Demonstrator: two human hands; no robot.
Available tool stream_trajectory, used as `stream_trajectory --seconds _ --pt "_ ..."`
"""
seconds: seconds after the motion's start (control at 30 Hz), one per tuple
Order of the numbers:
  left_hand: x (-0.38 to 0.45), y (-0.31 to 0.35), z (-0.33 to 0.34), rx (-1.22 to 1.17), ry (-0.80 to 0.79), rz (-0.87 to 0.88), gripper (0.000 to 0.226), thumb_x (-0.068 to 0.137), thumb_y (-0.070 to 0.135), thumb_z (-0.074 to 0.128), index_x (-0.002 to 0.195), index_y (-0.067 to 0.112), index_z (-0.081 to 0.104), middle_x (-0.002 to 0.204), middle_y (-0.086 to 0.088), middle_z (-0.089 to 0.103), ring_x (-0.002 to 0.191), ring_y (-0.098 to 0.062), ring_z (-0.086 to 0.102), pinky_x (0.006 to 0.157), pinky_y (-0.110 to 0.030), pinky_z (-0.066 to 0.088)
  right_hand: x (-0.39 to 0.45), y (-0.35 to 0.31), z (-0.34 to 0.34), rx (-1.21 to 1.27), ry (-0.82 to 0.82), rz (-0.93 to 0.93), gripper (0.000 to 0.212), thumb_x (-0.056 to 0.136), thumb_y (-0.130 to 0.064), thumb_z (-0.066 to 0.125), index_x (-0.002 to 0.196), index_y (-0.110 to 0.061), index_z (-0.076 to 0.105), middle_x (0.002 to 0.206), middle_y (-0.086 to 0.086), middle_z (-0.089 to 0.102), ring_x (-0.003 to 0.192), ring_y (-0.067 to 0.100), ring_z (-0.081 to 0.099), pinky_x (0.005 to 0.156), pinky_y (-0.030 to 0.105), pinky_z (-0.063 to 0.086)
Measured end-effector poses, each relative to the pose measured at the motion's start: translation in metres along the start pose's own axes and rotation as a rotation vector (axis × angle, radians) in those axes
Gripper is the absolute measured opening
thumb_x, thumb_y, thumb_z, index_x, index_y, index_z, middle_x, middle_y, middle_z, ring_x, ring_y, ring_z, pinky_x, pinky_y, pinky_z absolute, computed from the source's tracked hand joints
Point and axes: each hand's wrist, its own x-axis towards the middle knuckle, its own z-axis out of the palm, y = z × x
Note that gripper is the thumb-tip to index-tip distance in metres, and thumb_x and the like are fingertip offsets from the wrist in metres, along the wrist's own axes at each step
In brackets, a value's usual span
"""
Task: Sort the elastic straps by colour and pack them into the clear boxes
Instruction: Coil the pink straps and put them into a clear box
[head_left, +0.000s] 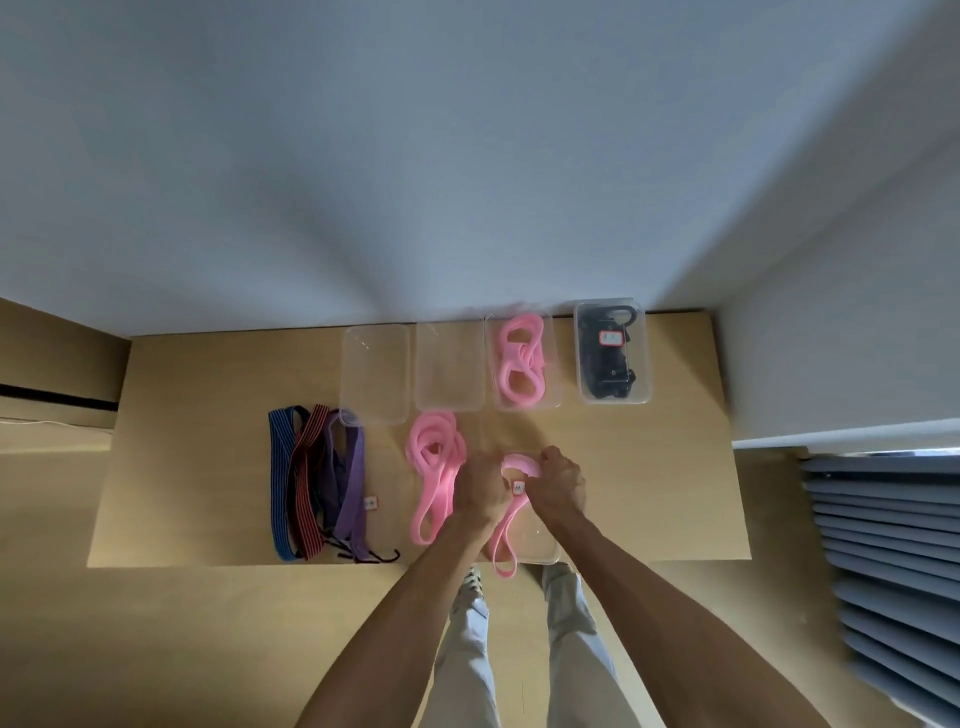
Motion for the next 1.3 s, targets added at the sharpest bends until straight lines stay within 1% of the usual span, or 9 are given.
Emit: stream_trajectory --seconds 0.17,0.4,0.5,0.67,0.73,0.83,0.9,1.0,1.3 --pt "0.008 -0.004 0.017 0.011 0.076 -0.042 0.02 0.102 0.017 0.05 0.118 0.007 0.058 0.116 -0.012 0.062 0.096 -0.026 0.063 0.08 -0.035 0.051 0.005 0.008 0.014 0.0 0.093 -0.012 0.033 0.086 -0.015 0.066 0.119 -0.012 0.065 0.114 0.012 0.065 0.101 0.032 0.064 0.083 0.034 0.05" --pt "0.002 -0.006 0.016 -0.066 0.061 -0.083 0.008 0.095 0.009 0.061 0.098 0.006 0.068 0.099 -0.007 0.069 0.088 -0.023 0.066 0.074 -0.03 0.052 0.003 0.01 0.013 0.189 0.077 0.036 0.022 0.076 0.001 0.061 0.089 -0.011 0.073 0.089 0.007 0.072 0.08 0.026 0.065 0.059 0.023 0.047" --pt "-0.002 -0.007 0.005 -0.256 0.107 -0.061 0.005 0.09 -0.001 0.061 0.091 0.002 0.066 0.094 -0.01 0.067 0.085 -0.024 0.063 0.07 -0.027 0.049 -0.001 0.0 0.0 0.295 0.065 -0.037 0.007 0.084 -0.008 0.066 0.086 -0.011 0.072 0.084 0.005 0.071 0.074 0.02 0.06 0.057 0.022 0.041" --pt "-0.014 -0.004 -0.046 -0.746 0.02 -0.118 0.035 0.088 0.01 0.07 0.121 0.015 0.058 0.105 -0.001 0.067 0.098 -0.015 0.065 0.083 -0.031 0.056 -0.014 -0.031 -0.033 0.405 0.018 -0.207 0.012 0.084 -0.02 0.076 0.093 -0.012 0.078 0.081 -0.003 0.071 0.071 0.007 0.063 0.057 0.003 0.043" --pt "-0.018 -0.003 -0.072 -0.833 -0.022 -0.1 0.035 0.086 0.019 0.066 0.121 0.016 0.064 0.106 0.0 0.068 0.097 -0.013 0.064 0.083 -0.025 0.052 -0.021 -0.043 -0.048 0.422 0.019 -0.241 0.016 0.086 -0.016 0.072 0.1 -0.014 0.078 0.086 -0.004 0.072 0.078 0.01 0.066 0.063 0.007 0.047" --pt "-0.024 0.003 -0.114 -0.917 -0.074 -0.068 0.015 0.08 0.023 0.057 0.072 0.011 0.062 0.067 0.002 0.059 0.062 -0.014 0.049 0.053 -0.015 0.039 -0.034 -0.062 -0.069 0.459 0.023 -0.306 0.026 0.088 -0.014 0.072 0.113 -0.012 0.075 0.104 0.003 0.074 0.093 0.015 0.068 0.086 0.026 0.056" --pt "-0.028 0.009 -0.138 -0.931 -0.102 -0.043 0.023 0.083 0.02 0.06 0.061 0.013 0.06 0.06 0.002 0.053 0.053 -0.012 0.041 0.046 -0.018 0.033 -0.044 -0.075 -0.081 0.478 0.035 -0.361 0.031 0.089 -0.013 0.072 0.119 -0.009 0.071 0.11 0.005 0.072 0.099 0.018 0.067 0.092 0.03 0.054" --pt "-0.034 0.019 -0.172 -0.892 -0.128 0.032 0.021 0.091 0.021 0.062 0.083 0.005 0.074 0.069 -0.005 0.063 0.059 -0.015 0.053 0.054 -0.023 0.039 -0.062 -0.093 -0.098 0.586 0.034 -0.422 0.034 0.088 -0.013 0.071 0.122 -0.009 0.067 0.104 0.004 0.072 0.097 0.019 0.068 0.091 0.035 0.057" --pt "-0.063 0.038 -0.25 -1.223 0.005 0.155 0.006 0.069 0.009 0.062 0.076 0.009 0.063 0.07 -0.007 0.054 0.063 -0.022 0.05 0.058 -0.029 0.041 -0.112 -0.108 -0.115 0.783 -0.424 -0.485 0.042 0.086 -0.045 0.06 0.106 -0.009 0.068 0.1 0.01 0.073 0.097 0.029 0.067 0.094 0.038 0.049"
